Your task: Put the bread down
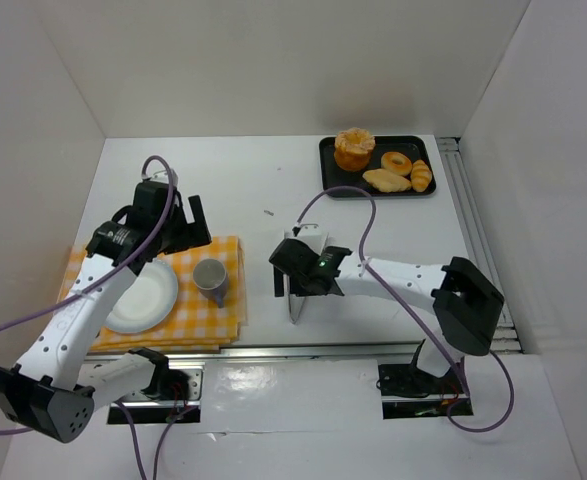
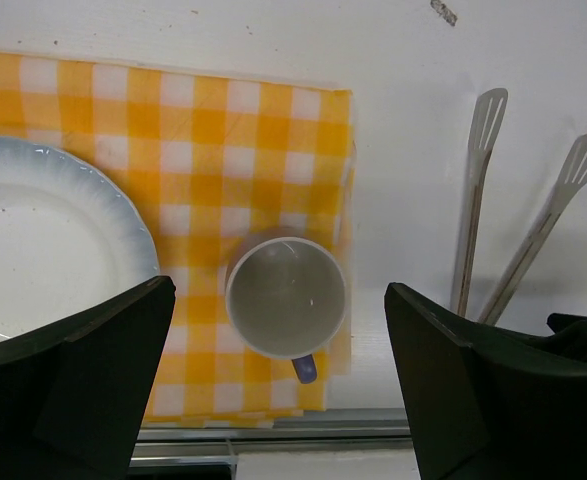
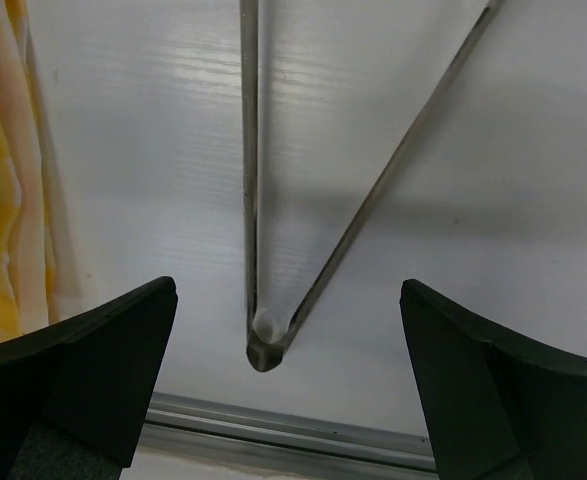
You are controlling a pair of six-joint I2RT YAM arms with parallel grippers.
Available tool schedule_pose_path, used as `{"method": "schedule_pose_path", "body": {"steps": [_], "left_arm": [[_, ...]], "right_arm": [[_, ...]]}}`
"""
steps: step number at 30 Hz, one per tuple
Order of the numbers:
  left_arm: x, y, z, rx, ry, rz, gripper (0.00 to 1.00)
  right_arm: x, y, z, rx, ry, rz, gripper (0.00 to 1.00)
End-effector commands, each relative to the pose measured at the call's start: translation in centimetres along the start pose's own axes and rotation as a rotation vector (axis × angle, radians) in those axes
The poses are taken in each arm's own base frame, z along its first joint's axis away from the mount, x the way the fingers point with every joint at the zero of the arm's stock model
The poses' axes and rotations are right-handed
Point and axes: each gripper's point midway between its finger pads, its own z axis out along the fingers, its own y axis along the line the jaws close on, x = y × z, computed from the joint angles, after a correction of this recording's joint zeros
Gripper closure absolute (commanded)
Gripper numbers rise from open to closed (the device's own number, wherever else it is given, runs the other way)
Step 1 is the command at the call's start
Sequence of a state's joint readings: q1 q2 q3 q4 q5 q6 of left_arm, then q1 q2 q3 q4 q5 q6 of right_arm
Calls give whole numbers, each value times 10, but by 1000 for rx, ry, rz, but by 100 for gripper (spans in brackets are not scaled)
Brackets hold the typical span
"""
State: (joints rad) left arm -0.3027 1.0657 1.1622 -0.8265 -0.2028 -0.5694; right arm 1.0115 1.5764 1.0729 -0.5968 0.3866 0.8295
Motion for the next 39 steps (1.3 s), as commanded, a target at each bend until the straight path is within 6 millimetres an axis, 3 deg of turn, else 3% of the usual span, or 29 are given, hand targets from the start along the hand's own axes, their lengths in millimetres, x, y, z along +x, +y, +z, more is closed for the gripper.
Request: {"method": "schedule_pose_path", "body": {"steps": [1, 5, 11, 17, 20, 22, 25, 26, 29, 32, 38, 39], "left_arm": [[-8, -6, 6, 25, -20, 35, 0], [-8, -8, 9, 34, -16, 44, 0], [-6, -13, 13, 62, -12, 43, 0], [-12, -16, 9, 85, -34, 61, 0], [-12, -16, 9, 85, -34, 61, 0], [-12, -16, 9, 85, -34, 61, 0], [-12, -16, 9, 85, -34, 61, 0], [-12, -15, 9, 75, -38, 60, 0], [-22, -16, 2, 73, -63, 57, 0], [-33, -20, -2, 80, -79, 80, 0], [-64, -11, -5, 16, -225, 91, 0], [-68, -8, -6, 7, -254, 83, 0]], "right_arm": [[-1, 29, 7, -81, -18, 64, 0], [12, 25, 28, -16, 18, 57, 0], [11, 15, 51, 43, 6, 73, 0], [-8, 10, 69, 91, -78, 68, 0], [-18, 7, 78, 116, -97, 74, 8], [-19, 8, 82, 119, -111, 77, 24], [-23, 12, 83, 104, -124, 78, 38], [-22, 13, 83, 98, -117, 78, 47], [-30, 7, 73, 131, -137, 72, 64], [-50, 10, 52, 120, -174, 58, 70], [-99, 11, -1, 51, -224, 9, 70], [-110, 4, -6, 52, -229, 21, 70]]}}
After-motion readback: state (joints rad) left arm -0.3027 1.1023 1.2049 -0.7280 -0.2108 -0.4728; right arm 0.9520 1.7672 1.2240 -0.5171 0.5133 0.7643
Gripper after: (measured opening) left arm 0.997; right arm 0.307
